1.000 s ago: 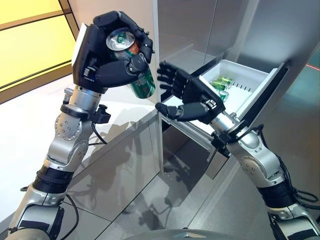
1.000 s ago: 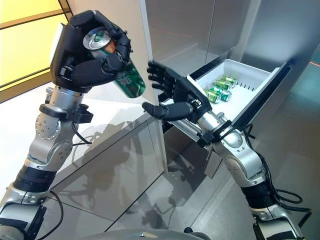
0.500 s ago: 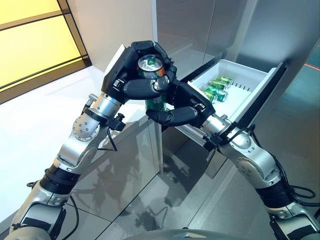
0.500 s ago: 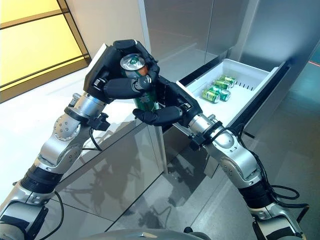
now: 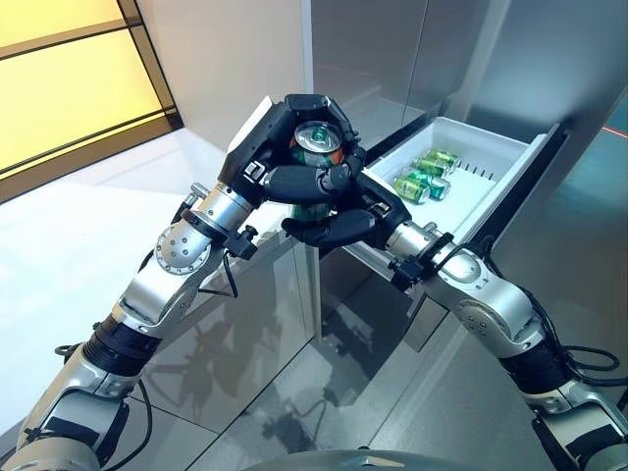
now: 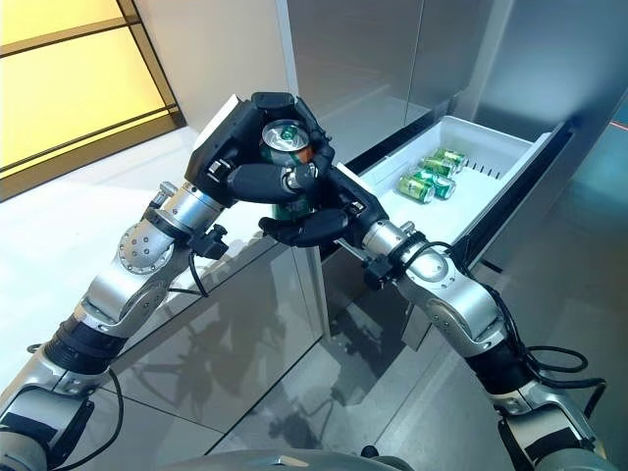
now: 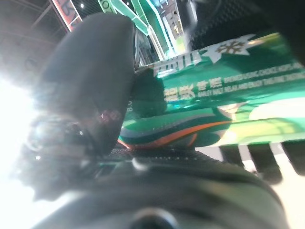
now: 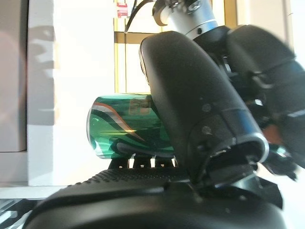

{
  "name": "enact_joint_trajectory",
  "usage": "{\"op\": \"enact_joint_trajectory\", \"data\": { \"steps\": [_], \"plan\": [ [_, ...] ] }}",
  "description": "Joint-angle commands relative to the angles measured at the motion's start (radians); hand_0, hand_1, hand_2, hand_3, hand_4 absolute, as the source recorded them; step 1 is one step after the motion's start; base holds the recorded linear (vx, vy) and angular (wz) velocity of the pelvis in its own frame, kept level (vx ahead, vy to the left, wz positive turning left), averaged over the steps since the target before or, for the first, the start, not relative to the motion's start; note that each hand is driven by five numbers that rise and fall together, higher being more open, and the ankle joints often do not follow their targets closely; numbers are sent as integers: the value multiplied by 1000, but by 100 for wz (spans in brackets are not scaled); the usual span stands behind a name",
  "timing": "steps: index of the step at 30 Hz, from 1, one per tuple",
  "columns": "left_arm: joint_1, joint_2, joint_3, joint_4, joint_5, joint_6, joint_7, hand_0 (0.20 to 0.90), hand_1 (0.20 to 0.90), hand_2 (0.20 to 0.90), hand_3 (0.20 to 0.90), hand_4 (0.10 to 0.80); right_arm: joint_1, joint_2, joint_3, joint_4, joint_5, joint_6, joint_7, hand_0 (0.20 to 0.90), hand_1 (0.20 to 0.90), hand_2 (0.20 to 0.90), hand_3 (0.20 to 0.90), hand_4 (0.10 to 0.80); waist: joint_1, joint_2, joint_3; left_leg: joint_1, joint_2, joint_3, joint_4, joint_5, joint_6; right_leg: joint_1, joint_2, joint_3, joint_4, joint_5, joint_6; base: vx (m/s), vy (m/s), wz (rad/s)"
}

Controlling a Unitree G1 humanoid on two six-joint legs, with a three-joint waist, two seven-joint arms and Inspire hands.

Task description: Put drinks into fridge and close the fridge

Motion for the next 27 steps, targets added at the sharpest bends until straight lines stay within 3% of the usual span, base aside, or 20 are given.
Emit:
{"op": "enact_joint_trajectory", "data": {
  "steps": [1, 11, 12, 13, 27],
  "plan": [
    [-280, -83, -31, -70, -88, -125, -1, 300, 300, 300, 200, 100, -187, 136, 39, -35, 124, -58, 3, 900, 900, 900, 900, 800, 10, -48, -99, 1, -58, -7, 2, -81, 51, -2, -23, 31, 22, -3, 53, 0, 0, 0],
    [-260, -165, -54, -77, -147, -176, 12, 300, 300, 300, 200, 100, -176, 212, 83, 22, 278, -43, -33, 900, 900, 900, 900, 800, 12, -53, -103, 1, -56, -4, 2, -80, 51, 1, -22, 31, 20, -4, 50, 0, 0, 0],
    [-258, -169, -53, -79, -156, -176, 12, 300, 300, 300, 200, 100, -173, 216, 83, 23, 277, -47, -38, 676, 676, 676, 639, 539, 12, -54, -104, 1, -56, -5, 2, -79, 51, 1, -22, 31, 20, -4, 50, 0, 0, 0],
    [-256, -175, -51, -79, -160, -175, 9, 300, 300, 300, 200, 100, -171, 220, 81, 25, 278, -46, -41, 314, 314, 314, 216, 116, 12, -55, -104, 1, -56, -5, 2, -79, 51, 1, -22, 30, 20, -4, 50, 0, 0, 0],
    [-244, -182, -28, -98, -114, -227, 42, 300, 300, 300, 200, 100, -141, 211, 58, 68, 221, -46, -67, 300, 300, 300, 200, 100, 8, -59, -108, 1, -54, -5, 2, -77, 50, 2, -15, 36, 16, -3, 46, 0, 0, 0]
  ]
}}
